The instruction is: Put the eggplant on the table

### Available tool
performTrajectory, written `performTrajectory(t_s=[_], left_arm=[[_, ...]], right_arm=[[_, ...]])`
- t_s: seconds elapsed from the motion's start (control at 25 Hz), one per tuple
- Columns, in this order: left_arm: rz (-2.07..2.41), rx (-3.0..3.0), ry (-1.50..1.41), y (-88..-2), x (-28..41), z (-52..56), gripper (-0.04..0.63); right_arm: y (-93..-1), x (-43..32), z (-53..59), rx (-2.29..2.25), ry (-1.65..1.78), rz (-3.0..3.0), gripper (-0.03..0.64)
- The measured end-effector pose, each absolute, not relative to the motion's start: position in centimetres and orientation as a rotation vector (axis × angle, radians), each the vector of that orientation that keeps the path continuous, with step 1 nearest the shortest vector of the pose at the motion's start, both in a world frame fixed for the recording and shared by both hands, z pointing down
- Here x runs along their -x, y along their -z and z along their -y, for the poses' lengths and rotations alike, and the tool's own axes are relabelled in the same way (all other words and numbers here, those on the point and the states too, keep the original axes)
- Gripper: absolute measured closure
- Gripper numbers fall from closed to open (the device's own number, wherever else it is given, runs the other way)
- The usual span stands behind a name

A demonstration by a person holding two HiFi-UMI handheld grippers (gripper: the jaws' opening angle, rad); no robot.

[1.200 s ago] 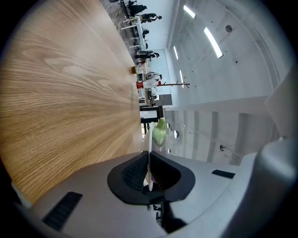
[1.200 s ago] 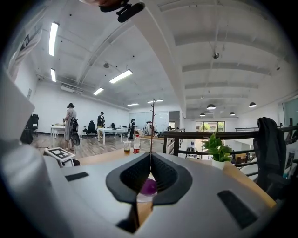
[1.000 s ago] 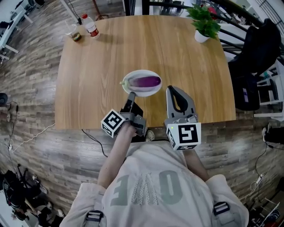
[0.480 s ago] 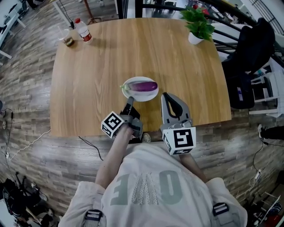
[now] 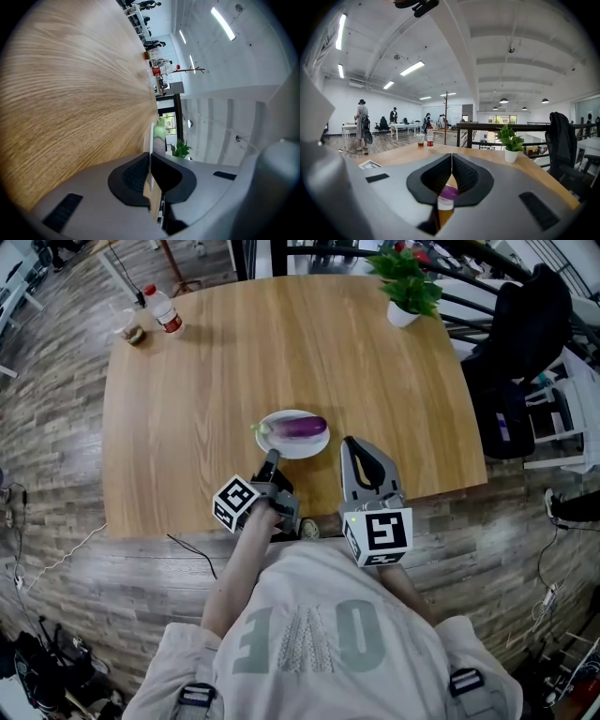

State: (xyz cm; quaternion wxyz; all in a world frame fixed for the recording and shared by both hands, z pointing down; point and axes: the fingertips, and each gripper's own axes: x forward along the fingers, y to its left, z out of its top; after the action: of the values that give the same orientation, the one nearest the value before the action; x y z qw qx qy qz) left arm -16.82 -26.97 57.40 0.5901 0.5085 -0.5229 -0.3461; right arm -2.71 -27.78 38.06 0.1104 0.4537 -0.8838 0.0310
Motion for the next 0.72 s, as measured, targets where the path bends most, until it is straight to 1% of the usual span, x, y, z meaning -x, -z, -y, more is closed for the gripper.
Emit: performTrajectory(t_s=[0.72], left_arm=[[1.254, -1.074, 0.737, -59.6, 16.9, 26.6, 0.577]], right_arm=[[-38.2, 1.1, 26.4, -1.413, -0.120, 2.557, 0.598]])
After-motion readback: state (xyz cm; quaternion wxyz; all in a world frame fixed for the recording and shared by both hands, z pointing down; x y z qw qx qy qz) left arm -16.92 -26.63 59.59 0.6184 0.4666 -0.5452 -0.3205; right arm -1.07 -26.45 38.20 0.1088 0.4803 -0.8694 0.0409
